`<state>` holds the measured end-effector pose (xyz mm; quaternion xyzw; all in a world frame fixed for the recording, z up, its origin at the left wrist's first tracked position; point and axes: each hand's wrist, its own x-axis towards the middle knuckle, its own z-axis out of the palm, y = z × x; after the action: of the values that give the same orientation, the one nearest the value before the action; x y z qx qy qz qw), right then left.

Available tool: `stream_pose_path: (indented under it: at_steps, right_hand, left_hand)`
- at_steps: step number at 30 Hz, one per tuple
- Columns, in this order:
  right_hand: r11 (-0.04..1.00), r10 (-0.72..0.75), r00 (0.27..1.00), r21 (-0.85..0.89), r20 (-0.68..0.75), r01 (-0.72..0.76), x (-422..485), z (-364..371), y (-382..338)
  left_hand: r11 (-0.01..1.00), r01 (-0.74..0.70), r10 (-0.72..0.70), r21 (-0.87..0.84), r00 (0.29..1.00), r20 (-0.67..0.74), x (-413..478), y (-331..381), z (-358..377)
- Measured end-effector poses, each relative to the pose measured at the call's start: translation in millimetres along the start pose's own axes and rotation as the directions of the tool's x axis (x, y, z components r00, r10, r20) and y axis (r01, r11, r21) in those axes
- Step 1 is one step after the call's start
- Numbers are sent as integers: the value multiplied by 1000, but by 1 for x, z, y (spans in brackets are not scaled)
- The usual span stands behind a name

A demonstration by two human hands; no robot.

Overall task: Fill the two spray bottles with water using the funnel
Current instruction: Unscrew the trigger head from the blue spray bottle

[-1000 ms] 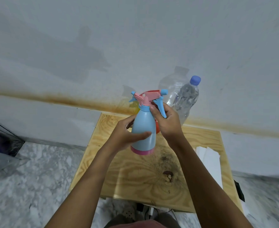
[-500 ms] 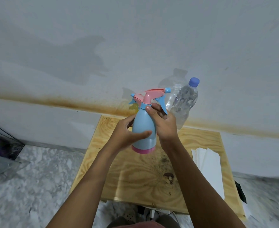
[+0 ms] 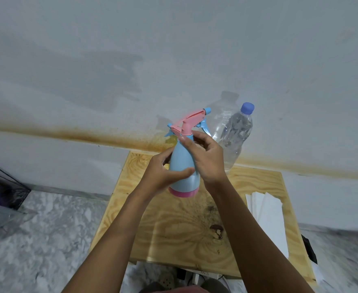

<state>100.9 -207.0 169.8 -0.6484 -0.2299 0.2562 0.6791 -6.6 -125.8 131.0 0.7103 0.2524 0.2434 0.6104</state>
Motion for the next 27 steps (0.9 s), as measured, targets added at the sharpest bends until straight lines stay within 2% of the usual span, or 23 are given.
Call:
stream_pose_path:
  at_steps: [5, 12, 16, 22, 27]
  right_hand:
    - [991, -114, 993, -72, 26, 116, -2, -1, 0]
    - [958, -188, 982, -226, -17, 179, 2, 0, 3]
    - [968, -150, 988, -208, -26, 141, 1, -3, 9]
    - [948, -167, 986, -278, -26, 153, 0, -4, 7]
    - [951, -265, 964, -177, -34, 255, -1, -15, -15]
  left_hand:
    - [1000, 0, 1, 11, 1000, -25, 0, -1, -2]
    - [999, -25, 24, -39, 999, -24, -2, -1, 5]
    - [999, -18, 17, -49, 1000, -13, -2, -8, 7]
    - [999, -25, 24, -41, 999, -22, -4, -12, 13]
    - [1000, 12, -12, -7, 998, -56, -4, -26, 13]
